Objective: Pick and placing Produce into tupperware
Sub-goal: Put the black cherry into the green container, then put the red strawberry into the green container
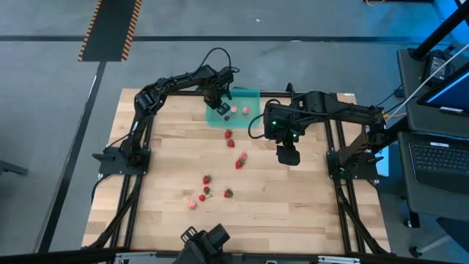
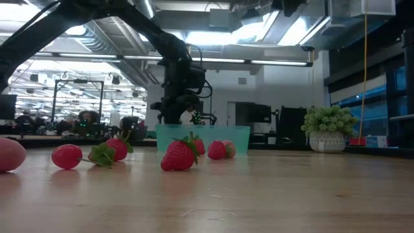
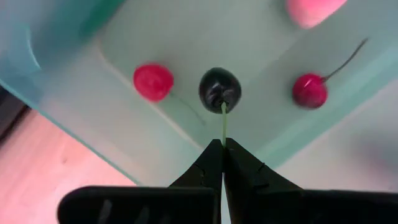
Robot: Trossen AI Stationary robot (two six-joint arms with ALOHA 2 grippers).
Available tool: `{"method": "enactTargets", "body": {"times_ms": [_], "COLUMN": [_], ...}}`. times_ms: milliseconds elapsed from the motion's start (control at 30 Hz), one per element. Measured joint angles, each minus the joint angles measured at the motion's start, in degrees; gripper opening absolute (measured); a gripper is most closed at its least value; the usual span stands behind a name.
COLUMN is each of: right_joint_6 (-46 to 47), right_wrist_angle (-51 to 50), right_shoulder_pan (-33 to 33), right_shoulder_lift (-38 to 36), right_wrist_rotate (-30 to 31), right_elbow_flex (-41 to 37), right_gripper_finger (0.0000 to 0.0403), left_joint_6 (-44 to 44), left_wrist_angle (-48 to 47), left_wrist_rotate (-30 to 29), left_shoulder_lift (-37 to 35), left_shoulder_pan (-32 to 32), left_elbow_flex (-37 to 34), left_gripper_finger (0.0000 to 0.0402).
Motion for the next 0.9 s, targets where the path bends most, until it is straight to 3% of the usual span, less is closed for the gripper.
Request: {"method": "enactTargets", "body": {"times_ms": [367, 900], "right_joint_6": [0.00, -0.13], "right_wrist_angle": [0.00, 0.00], "right_shoulder_pan": [0.00, 0.00], "right_shoulder_lift": [0.00, 0.00], "right_wrist_rotate": [0.00, 0.00], "right_elbow_flex": [-0.02, -0.02], "right_gripper_finger": [0.0214, 0.0213], "left_joint_6": [0.04, 0.36], "left_wrist_angle": [-0.05, 0.03], "left_wrist_rotate": [0.00, 0.00], "left_shoulder_lift": [1.24, 1.20], "left_shoulder_pan": [-0.13, -0.12], "left_elbow_flex": [-0.02, -0.02], "left_gripper_finger": [0.0005, 0.0079]}}
